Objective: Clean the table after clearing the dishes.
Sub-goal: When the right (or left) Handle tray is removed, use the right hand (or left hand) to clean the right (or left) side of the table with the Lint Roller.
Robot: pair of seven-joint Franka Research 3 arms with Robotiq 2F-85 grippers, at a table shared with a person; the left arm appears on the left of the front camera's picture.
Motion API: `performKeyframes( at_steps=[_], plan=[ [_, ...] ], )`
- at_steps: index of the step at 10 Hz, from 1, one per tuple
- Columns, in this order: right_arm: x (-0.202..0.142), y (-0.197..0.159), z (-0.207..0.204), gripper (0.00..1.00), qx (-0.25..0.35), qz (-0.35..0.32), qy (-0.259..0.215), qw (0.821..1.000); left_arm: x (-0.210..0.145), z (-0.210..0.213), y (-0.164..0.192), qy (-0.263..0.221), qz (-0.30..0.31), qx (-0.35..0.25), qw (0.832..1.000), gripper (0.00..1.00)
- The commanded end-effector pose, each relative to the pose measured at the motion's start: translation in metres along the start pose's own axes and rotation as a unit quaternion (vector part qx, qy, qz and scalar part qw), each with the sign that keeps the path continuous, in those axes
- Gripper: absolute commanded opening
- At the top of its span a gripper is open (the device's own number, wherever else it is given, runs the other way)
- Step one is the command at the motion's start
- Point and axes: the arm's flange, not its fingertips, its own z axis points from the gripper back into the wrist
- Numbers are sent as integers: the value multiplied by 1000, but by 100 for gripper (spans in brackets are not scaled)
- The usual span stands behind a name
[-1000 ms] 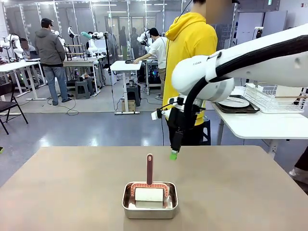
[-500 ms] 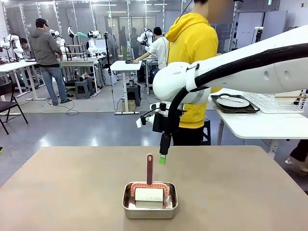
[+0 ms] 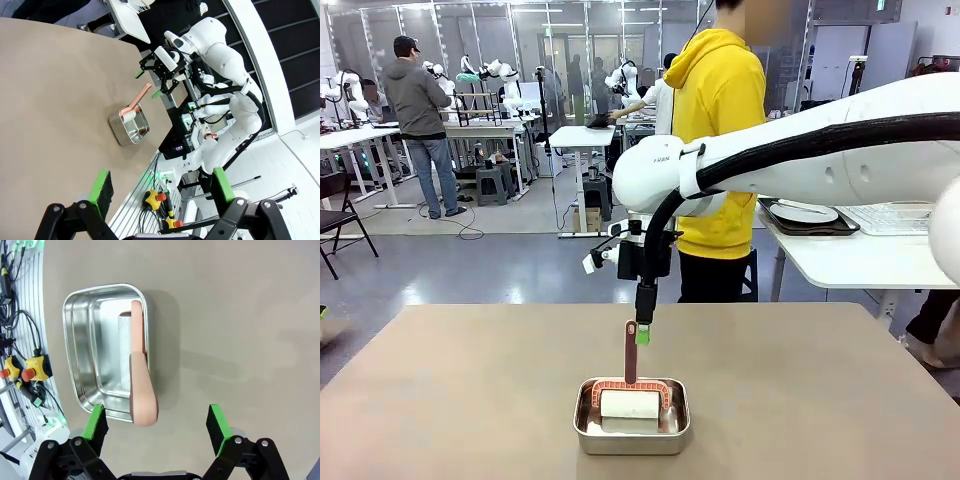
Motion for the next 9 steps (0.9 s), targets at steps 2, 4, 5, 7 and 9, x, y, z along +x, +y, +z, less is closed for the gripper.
performKeyframes(
  at_steps=[2,4,5,7,9],
  plan=[
    [18,-2,-6,100,6,2,26,1000,-2,2,-5,2,-1,2,1000,100],
    [23,-4,-7,100,24,7,32,999,-2,2,-5,2,-1,2,1000,100],
    [26,-4,-8,100,31,11,36,999,-2,2,-5,2,-1,2,1000,100],
    [27,-5,-9,100,40,6,44,998,-2,2,-5,2,-1,2,1000,100],
    [28,-5,-9,85,43,12,38,998,-2,2,-5,2,-1,2,1000,100]
  ],
)
